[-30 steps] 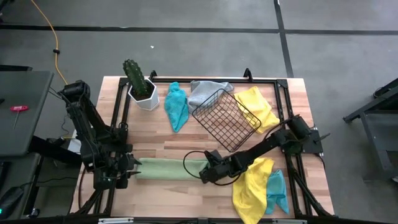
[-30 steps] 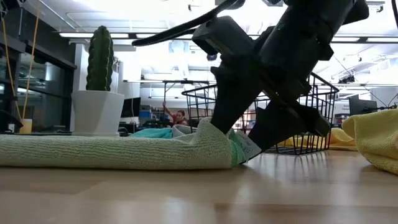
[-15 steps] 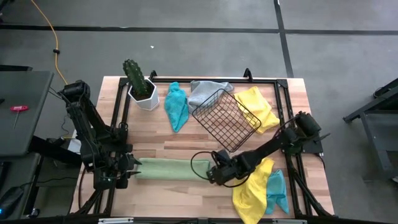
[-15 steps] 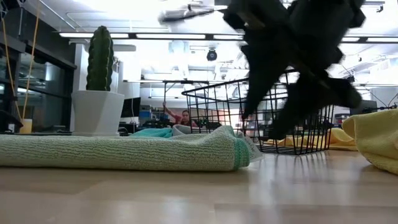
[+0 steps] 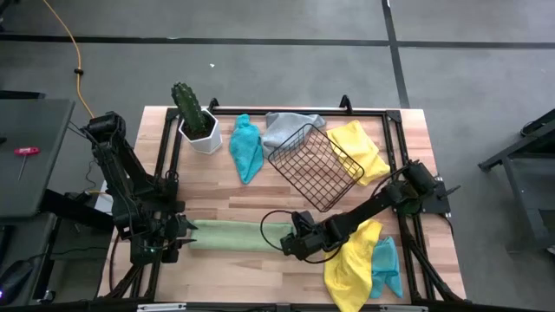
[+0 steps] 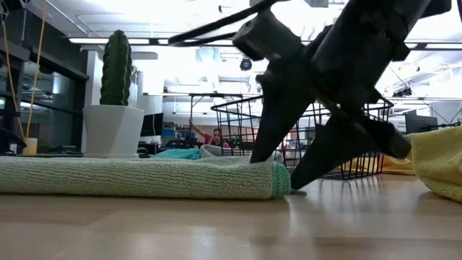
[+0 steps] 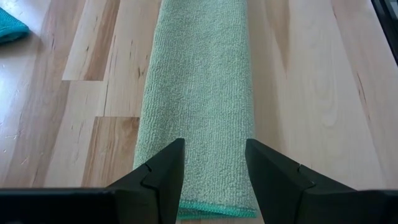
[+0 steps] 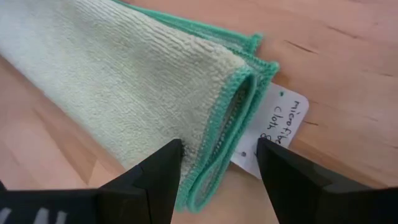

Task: Fold microfiber towels
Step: Fold the green microfiber towel

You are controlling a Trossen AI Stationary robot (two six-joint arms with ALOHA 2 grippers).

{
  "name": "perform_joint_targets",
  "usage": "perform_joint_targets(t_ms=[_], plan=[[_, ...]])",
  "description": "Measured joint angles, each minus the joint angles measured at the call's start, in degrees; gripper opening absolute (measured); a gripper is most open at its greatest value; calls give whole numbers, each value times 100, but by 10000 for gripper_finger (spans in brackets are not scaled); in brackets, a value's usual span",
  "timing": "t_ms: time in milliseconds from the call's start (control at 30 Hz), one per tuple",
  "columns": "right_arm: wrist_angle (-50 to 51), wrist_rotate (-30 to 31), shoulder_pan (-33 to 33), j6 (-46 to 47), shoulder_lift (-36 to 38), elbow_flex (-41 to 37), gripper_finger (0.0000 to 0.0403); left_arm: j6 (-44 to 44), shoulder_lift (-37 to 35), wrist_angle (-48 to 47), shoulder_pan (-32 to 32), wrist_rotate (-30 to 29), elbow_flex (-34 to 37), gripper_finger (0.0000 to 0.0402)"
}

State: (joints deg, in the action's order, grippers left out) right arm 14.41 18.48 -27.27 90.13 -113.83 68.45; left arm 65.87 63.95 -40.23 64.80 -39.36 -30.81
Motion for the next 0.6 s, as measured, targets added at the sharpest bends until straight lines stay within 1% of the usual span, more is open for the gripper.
perform_joint_targets(t_ms=[200, 467, 533, 600], plan=[[-350, 3, 2, 4, -66, 4, 203, -5, -1, 11, 1, -12, 0, 158], [-468, 138, 24, 22, -214, 26, 202, -4, -1, 18, 1, -26, 0, 158], [-502, 157, 38, -3, -281, 33, 194, -4, -1, 18, -1, -28, 0, 158], [-515, 182, 48, -16, -342, 33, 176, -6, -1, 18, 1, -26, 0, 158]])
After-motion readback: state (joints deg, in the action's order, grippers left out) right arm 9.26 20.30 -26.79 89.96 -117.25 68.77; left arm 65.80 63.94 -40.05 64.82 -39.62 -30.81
